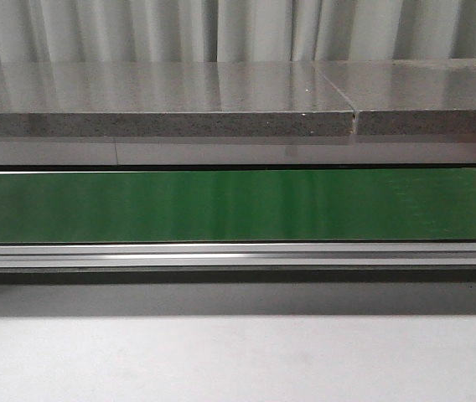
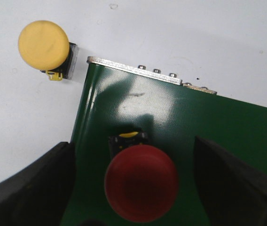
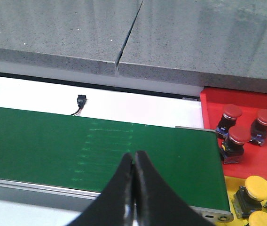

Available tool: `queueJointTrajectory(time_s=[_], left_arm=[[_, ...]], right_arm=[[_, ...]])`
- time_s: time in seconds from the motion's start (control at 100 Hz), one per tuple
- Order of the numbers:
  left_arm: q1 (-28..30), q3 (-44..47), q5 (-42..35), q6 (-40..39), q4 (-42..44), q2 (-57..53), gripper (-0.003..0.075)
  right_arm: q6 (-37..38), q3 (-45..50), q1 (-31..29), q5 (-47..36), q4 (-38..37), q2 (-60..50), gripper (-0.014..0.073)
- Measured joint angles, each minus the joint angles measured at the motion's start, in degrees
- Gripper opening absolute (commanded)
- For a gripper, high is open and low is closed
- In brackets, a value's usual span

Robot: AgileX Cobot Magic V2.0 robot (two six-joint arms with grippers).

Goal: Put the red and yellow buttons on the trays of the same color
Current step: 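Lower the red button onto the belt and open the left gripper, then grasp the last yellow push-button beside the belt with the left gripper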

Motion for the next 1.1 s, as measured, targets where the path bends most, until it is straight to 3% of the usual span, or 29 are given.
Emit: queueJointTrajectory(time_s=[0.4,0.73,1.1], left_arm=[[0.4,-7.1,-3.3,-0.9,-3.7,-0.2,0.0515],[7.9,-8.0,-3.6,-10.1,-3.7,1.6,0.0515],[9.1,-16.4,3.4,-14.3,-3.7,12.1,0.0515]], right_arm=[[-0.1,0.0,0.0,0.0,0.0,0.0,-0.0066],[-0.1,0.0,0.0,0.0,0.0,0.0,-0.0066],[-0.1,0.0,0.0,0.0,0.0,0.0,-0.0066]])
